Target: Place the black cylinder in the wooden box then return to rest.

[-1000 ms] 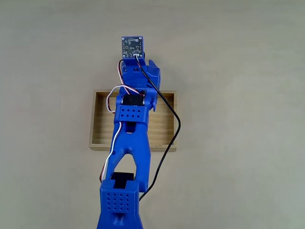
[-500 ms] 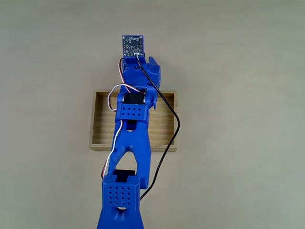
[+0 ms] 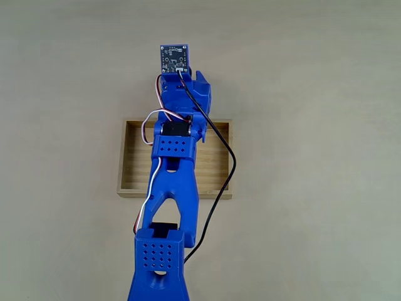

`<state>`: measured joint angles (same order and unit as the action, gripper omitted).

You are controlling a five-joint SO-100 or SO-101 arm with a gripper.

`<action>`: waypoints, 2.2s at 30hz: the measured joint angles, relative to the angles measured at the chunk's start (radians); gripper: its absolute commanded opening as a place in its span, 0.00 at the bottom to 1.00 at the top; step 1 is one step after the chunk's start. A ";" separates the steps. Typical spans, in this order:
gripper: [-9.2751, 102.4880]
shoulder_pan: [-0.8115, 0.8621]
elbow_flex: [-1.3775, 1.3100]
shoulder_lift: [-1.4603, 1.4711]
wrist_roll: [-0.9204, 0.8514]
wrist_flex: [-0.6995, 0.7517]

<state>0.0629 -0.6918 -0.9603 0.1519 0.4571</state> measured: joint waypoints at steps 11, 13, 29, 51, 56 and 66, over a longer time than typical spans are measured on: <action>0.27 -0.005 0.000 -0.003 0.012 0.000; 0.27 -0.009 0.000 -0.003 0.012 0.000; 0.25 -0.026 0.009 0.006 -0.034 0.006; 0.25 -0.049 0.492 0.514 -0.029 0.012; 0.25 -0.069 0.690 0.676 -0.029 -0.014; 0.25 -0.072 1.078 0.992 -0.018 -0.100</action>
<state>-0.0092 0.3866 0.0322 0.1335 0.3574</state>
